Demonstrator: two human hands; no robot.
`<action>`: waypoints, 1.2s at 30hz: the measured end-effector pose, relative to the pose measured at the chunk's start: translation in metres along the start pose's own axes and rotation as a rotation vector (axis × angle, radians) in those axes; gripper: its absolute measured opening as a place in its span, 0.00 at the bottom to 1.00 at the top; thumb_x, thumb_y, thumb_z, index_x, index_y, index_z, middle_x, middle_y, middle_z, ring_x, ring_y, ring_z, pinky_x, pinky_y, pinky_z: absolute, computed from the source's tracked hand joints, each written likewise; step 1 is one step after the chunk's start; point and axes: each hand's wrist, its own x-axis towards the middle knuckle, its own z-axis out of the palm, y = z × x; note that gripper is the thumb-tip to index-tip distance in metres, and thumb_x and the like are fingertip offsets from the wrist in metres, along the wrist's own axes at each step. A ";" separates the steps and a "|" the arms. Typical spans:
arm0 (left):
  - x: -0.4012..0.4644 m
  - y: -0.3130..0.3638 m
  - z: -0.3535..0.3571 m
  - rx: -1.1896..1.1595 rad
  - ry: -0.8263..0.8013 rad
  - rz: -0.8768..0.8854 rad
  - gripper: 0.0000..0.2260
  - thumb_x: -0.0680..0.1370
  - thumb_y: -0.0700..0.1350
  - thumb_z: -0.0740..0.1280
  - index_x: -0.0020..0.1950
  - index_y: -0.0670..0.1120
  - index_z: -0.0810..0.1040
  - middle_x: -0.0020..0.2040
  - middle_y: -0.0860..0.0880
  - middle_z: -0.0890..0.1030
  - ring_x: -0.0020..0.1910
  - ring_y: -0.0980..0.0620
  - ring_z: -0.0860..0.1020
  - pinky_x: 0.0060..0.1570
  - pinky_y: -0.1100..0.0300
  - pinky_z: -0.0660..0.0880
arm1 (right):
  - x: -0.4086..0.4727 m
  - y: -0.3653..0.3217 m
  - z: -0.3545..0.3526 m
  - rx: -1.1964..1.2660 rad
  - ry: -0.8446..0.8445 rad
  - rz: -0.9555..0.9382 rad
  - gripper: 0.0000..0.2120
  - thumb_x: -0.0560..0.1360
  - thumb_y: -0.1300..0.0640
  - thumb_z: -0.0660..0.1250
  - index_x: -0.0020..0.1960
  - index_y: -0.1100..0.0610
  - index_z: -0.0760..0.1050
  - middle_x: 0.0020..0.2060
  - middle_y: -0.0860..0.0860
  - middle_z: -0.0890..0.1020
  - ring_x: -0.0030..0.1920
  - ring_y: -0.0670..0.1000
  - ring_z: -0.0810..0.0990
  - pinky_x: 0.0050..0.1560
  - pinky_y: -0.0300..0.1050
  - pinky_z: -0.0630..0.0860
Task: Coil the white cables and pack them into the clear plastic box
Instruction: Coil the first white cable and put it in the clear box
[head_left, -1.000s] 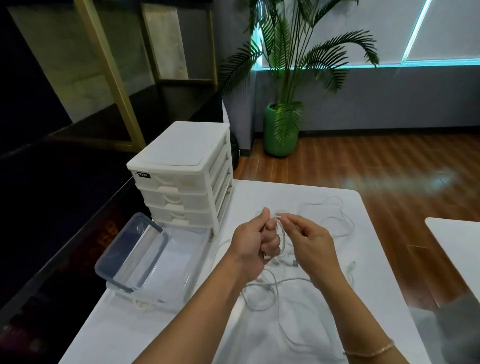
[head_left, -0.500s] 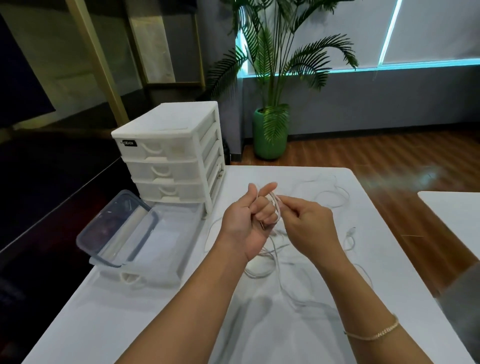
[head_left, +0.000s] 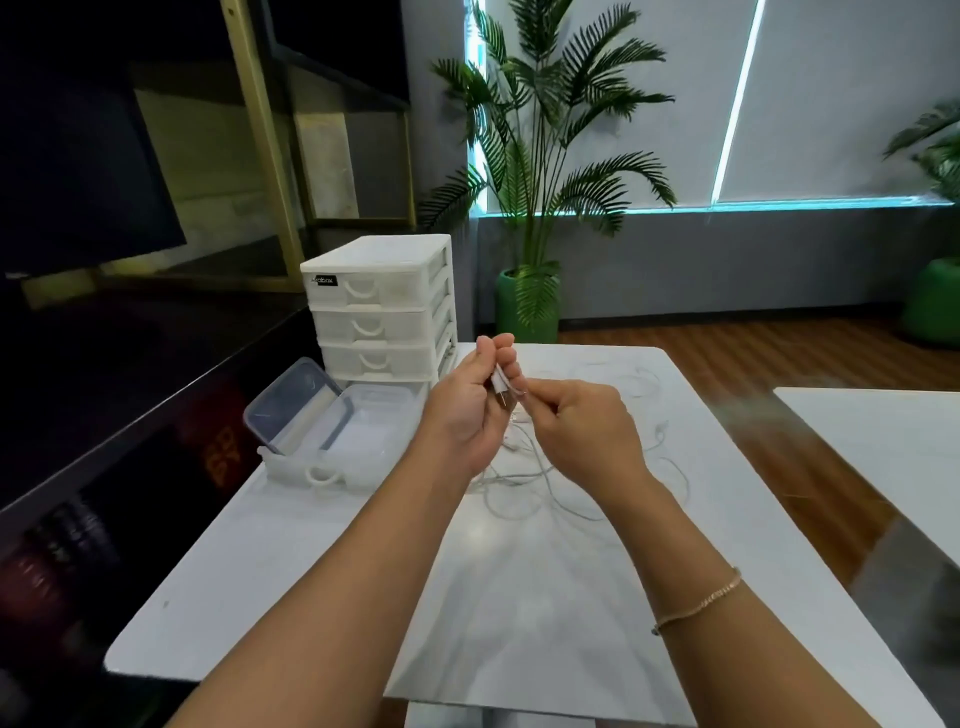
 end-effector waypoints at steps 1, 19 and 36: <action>-0.004 0.001 0.002 0.014 0.020 0.015 0.11 0.82 0.44 0.56 0.46 0.41 0.76 0.27 0.52 0.79 0.27 0.59 0.77 0.30 0.69 0.75 | -0.003 -0.003 -0.001 -0.014 -0.005 -0.007 0.13 0.79 0.51 0.59 0.57 0.50 0.80 0.47 0.51 0.84 0.44 0.52 0.79 0.46 0.50 0.78; 0.035 -0.008 -0.013 0.494 0.051 0.166 0.09 0.81 0.44 0.58 0.47 0.44 0.77 0.41 0.47 0.81 0.38 0.53 0.78 0.41 0.64 0.75 | 0.026 0.015 0.012 -0.287 -0.131 -0.083 0.13 0.78 0.48 0.60 0.52 0.52 0.81 0.46 0.50 0.84 0.42 0.50 0.79 0.45 0.44 0.77; 0.064 -0.035 -0.053 0.823 -0.218 0.203 0.21 0.82 0.42 0.52 0.30 0.50 0.72 0.27 0.57 0.73 0.31 0.59 0.70 0.36 0.65 0.68 | 0.041 0.052 0.059 0.143 0.166 -0.205 0.02 0.71 0.57 0.71 0.39 0.53 0.81 0.35 0.47 0.83 0.32 0.42 0.74 0.36 0.41 0.74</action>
